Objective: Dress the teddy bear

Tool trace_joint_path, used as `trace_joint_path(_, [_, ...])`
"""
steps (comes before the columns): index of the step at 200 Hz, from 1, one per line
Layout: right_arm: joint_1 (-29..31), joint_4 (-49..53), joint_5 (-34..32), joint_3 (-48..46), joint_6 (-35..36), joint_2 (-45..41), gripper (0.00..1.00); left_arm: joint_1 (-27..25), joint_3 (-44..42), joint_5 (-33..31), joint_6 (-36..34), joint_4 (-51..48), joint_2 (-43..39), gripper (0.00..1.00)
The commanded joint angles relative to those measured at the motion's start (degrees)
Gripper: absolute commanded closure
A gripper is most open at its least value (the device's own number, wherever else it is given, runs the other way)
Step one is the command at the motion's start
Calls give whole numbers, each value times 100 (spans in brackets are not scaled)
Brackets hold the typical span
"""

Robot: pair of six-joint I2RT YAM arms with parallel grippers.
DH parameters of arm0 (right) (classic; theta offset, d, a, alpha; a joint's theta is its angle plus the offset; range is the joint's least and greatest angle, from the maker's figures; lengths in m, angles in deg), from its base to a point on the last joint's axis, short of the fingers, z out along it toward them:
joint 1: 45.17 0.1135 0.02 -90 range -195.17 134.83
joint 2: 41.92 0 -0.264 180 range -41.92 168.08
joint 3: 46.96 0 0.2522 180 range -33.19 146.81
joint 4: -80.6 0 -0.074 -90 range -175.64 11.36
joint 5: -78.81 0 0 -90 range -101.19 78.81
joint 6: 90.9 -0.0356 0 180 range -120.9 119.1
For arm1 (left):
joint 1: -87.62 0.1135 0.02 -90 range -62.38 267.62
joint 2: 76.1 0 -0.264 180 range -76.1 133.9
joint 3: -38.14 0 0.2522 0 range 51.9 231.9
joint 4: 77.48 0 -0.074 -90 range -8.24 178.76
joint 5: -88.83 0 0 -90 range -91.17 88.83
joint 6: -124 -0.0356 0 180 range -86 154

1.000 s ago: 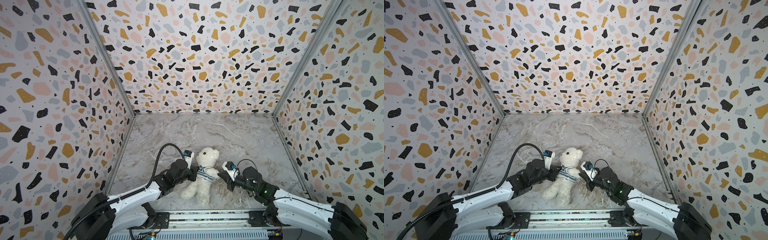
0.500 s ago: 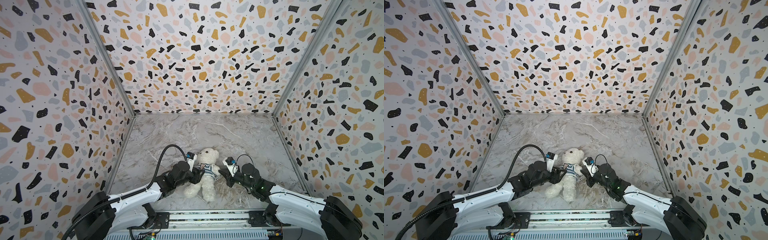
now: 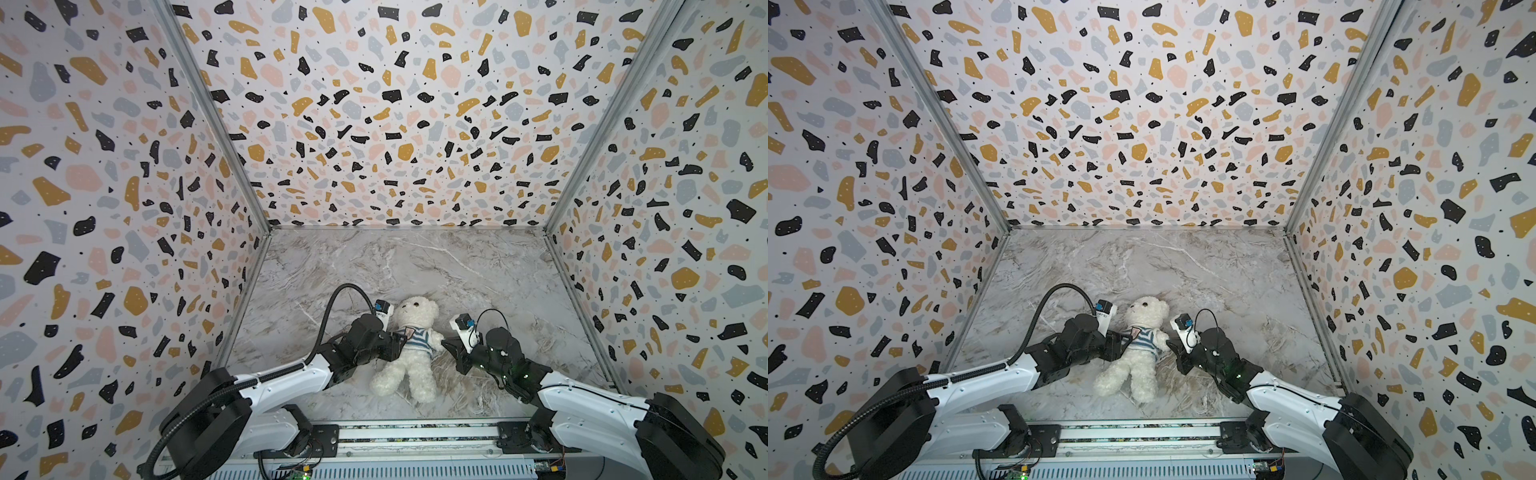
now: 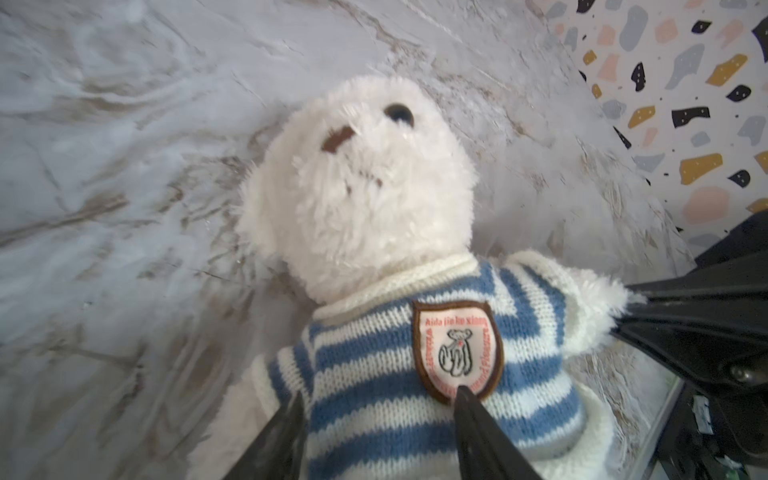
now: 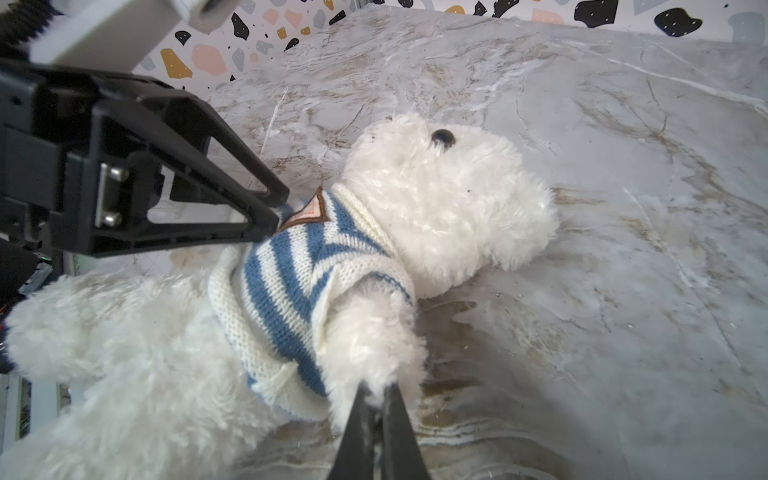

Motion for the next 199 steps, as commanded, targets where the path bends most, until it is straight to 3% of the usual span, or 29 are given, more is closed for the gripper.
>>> trace_joint_path(1, [-20,-94,30,13,-106,-1,100,-103,80,627,-170,156,10,44])
trace_joint_path(25, [-19,-171,26,-50,-181,-45,100,-278,82,1018,-180,120,48,48])
trace_joint_path(84, [-13,-274,-101,-172,-332,-112,100,-621,-14,1212,44,265,90,58])
trace_joint_path(199, [201,-394,-972,-401,-793,-307,100,-1402,-336,1203,493,625,-353,57])
